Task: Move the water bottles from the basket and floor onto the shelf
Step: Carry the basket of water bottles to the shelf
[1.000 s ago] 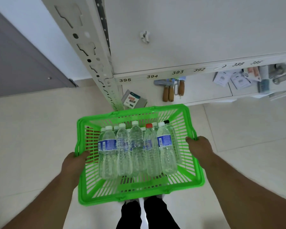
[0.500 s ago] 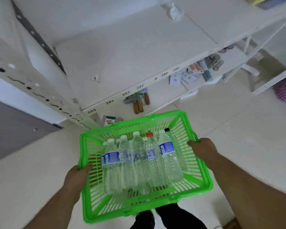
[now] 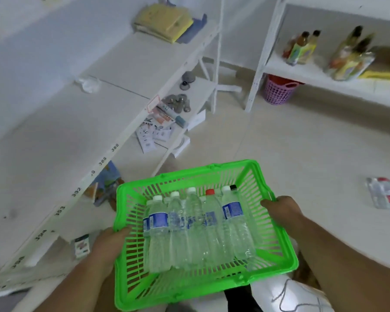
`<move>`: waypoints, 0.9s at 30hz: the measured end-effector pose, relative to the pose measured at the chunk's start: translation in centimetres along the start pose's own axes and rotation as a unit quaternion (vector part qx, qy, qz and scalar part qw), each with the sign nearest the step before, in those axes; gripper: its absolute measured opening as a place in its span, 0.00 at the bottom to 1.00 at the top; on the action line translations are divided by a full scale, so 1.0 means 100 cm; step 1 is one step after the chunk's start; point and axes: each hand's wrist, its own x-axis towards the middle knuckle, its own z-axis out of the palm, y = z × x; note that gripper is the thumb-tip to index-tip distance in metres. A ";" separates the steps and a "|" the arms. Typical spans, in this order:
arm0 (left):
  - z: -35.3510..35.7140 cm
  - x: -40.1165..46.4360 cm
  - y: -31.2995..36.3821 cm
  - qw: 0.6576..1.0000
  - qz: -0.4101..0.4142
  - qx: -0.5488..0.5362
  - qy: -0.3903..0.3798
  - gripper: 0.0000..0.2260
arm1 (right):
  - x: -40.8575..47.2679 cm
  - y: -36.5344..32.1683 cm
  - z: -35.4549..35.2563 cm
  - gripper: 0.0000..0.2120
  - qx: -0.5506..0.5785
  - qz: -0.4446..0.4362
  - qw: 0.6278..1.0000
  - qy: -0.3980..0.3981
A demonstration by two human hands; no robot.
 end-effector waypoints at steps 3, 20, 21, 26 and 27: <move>0.049 0.006 0.055 0.999 0.009 0.026 -0.023 0.11 | 0.032 0.020 -0.046 0.17 0.026 0.028 0.999 0.008; 0.280 0.047 0.344 0.981 0.120 0.067 -0.138 0.04 | 0.197 0.055 -0.238 0.15 0.135 0.120 0.975 0.127; 0.290 0.057 0.358 0.979 0.122 0.076 -0.143 0.06 | 0.208 0.051 -0.244 0.15 0.136 0.129 0.974 0.127; 0.345 0.113 0.432 0.968 0.124 0.132 -0.176 0.12 | 0.270 0.029 -0.261 0.14 0.162 0.181 0.960 0.141; 0.355 0.123 0.445 0.965 0.128 0.147 -0.178 0.12 | 0.284 0.024 -0.264 0.14 0.169 0.192 0.956 0.145</move>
